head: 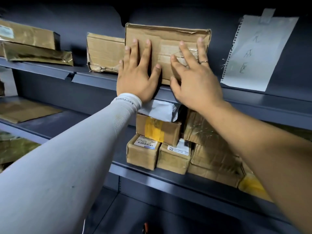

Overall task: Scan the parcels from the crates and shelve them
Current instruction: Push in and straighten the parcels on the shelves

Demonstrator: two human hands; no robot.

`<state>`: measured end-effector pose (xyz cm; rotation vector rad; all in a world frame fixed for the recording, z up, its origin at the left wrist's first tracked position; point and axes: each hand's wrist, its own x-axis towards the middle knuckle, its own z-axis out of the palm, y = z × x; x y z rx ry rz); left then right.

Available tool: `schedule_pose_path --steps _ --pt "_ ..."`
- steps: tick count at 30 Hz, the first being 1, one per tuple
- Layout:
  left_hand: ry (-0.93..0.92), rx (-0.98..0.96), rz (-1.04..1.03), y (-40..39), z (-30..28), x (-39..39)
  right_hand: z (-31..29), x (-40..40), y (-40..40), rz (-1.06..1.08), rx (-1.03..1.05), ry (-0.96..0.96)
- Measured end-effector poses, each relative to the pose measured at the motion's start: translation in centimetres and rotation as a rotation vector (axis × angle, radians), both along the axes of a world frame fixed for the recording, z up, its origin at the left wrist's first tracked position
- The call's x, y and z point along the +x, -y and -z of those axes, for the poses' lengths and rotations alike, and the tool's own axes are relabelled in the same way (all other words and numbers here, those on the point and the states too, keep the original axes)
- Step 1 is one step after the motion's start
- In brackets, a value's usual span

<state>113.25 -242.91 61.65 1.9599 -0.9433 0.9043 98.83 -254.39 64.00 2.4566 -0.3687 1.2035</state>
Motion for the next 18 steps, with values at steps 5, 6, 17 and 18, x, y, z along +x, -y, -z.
schedule_pose_path --steps 5,6,17,18 --pt "-0.003 0.042 -0.05 -0.2 1.0 -0.5 -0.1 -0.4 -0.4 0.029 0.012 -0.015" --pt "0.008 0.054 -0.056 -0.3 1.3 -0.6 -0.1 -0.5 -0.5 0.03 0.019 -0.018" --pt "-0.006 0.075 -0.029 -2.3 5.9 -2.8 2.4 -2.9 -2.0 0.065 0.07 -0.169" --pt "0.003 0.079 -0.014 -2.6 6.6 -3.1 2.8 -3.3 -2.0 0.053 0.075 -0.177"
